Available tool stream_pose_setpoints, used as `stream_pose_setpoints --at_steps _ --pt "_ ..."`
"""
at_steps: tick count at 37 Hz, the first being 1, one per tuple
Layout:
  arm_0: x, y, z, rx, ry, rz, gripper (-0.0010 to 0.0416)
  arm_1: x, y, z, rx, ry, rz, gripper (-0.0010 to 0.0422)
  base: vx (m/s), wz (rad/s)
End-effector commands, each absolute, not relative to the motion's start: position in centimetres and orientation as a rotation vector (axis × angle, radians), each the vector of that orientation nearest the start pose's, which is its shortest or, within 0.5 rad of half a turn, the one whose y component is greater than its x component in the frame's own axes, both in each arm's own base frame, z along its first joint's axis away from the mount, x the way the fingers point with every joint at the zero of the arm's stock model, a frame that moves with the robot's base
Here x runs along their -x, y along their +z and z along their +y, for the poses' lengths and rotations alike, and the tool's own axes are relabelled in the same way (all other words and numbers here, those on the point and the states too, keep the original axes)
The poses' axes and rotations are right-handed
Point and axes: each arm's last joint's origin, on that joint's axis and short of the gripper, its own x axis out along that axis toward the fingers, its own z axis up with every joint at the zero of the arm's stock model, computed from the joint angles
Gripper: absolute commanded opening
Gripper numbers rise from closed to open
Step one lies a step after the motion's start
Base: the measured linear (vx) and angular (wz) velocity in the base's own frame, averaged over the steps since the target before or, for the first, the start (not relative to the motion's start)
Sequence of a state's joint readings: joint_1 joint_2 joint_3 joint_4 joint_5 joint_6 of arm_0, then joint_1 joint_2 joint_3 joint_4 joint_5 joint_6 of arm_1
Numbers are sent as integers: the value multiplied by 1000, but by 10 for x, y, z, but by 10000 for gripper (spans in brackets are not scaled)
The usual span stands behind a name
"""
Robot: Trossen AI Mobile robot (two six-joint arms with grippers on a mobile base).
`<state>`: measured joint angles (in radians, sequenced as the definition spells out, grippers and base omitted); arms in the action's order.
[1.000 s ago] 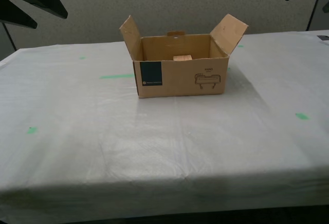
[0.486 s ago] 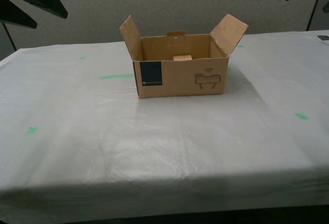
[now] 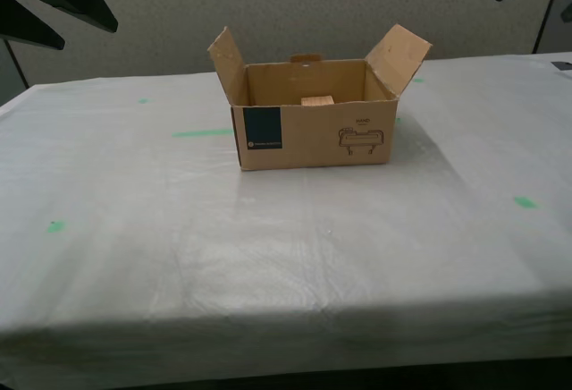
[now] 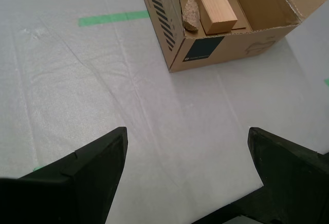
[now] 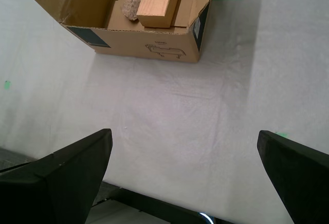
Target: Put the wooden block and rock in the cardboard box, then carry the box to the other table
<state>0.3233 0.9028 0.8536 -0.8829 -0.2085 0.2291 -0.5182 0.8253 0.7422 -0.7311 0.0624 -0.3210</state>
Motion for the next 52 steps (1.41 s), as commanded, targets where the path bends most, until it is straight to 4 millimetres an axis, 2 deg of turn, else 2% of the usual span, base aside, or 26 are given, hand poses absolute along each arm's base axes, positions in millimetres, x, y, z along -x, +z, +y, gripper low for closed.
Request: stream_pose_setpoints --at_steps 1,52 --pt "-151 282 57 -156 380 992 393 -135 267 -79 112 -413 881 318 0 0" --pt "-151 282 57 -156 380 992 394 -135 267 -79 111 -413 881 318 0 0"
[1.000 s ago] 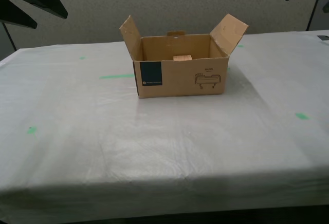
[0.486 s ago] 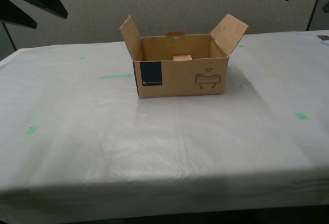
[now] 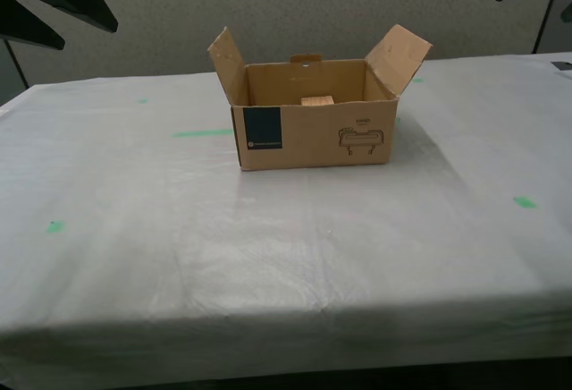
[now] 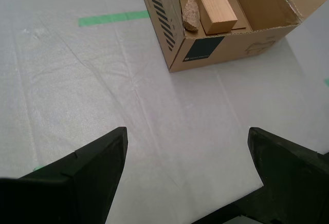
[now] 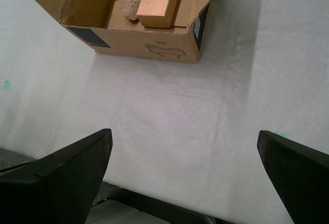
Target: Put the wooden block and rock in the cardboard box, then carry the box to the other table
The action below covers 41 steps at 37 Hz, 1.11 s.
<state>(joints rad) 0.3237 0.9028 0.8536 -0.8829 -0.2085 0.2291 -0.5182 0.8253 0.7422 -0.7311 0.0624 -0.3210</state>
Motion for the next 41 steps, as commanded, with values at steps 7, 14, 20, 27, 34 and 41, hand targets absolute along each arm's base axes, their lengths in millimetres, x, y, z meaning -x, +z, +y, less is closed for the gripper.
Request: stream_pose_setpoints --at_steps 7,14,20,27,34,41 --pt "-151 282 57 -156 380 992 393 -135 267 -79 112 -413 881 318 0 0" --pt "-151 282 57 -156 380 992 394 -135 267 -79 112 -413 881 318 0 0" --pt "-151 282 57 -156 380 992 394 -135 267 -79 111 -413 881 318 0 0" --pt "-151 282 57 -156 380 992 394 -135 267 -79 111 -413 881 318 0 0" --pt "-151 282 57 -156 380 992 393 -135 267 -79 111 -413 881 318 0 0" --pt "-151 282 57 -156 380 992 393 -135 267 -79 112 -413 881 318 0 0"
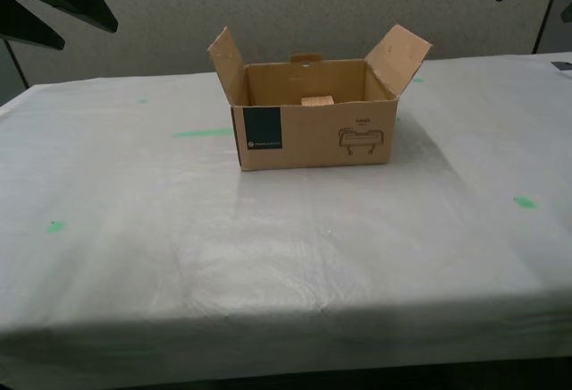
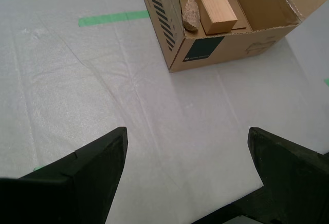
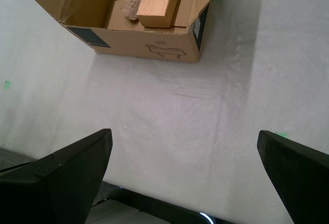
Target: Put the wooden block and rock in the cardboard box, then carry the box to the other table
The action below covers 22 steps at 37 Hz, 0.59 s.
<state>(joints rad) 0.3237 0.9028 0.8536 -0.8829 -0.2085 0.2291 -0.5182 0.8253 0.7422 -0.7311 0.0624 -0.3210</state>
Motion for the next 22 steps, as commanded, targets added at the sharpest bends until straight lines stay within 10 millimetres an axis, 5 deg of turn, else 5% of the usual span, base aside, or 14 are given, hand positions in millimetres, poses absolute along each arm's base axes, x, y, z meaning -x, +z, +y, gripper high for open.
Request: stream_pose_setpoints --at_steps 1,22 --pt "-151 282 57 -156 380 992 394 -135 267 -79 112 -413 881 318 0 0" --pt "-151 282 57 -156 380 992 394 -135 267 -79 112 -413 881 318 0 0"
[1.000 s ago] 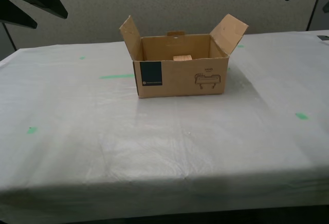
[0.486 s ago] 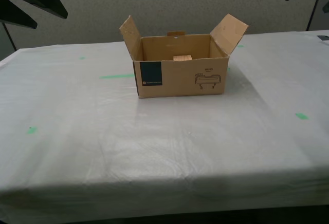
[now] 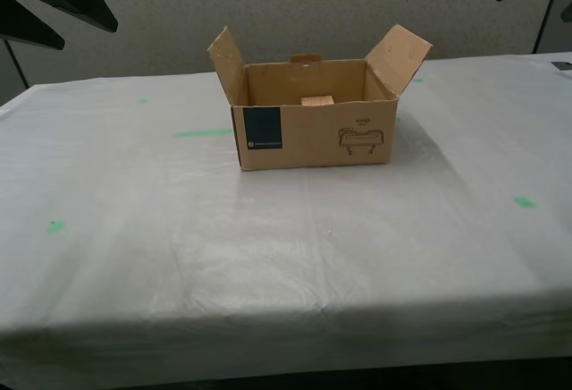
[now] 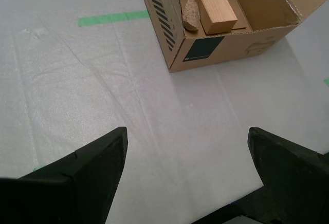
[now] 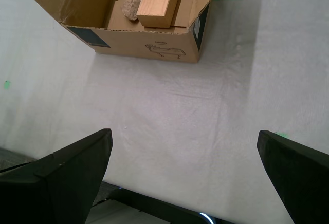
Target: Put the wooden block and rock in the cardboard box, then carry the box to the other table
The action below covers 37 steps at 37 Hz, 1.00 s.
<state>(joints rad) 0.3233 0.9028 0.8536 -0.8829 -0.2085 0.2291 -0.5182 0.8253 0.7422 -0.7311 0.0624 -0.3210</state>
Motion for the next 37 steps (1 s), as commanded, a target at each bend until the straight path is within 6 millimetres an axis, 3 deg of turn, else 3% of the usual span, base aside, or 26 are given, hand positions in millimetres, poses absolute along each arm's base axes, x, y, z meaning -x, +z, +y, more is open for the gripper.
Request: stream_pose_setpoints --at_steps 1,37 --pt "-151 282 57 -156 380 992 394 -135 267 -79 111 -413 881 318 0 0" --pt "-151 282 57 -156 380 992 393 -135 267 -79 112 -413 881 318 0 0"
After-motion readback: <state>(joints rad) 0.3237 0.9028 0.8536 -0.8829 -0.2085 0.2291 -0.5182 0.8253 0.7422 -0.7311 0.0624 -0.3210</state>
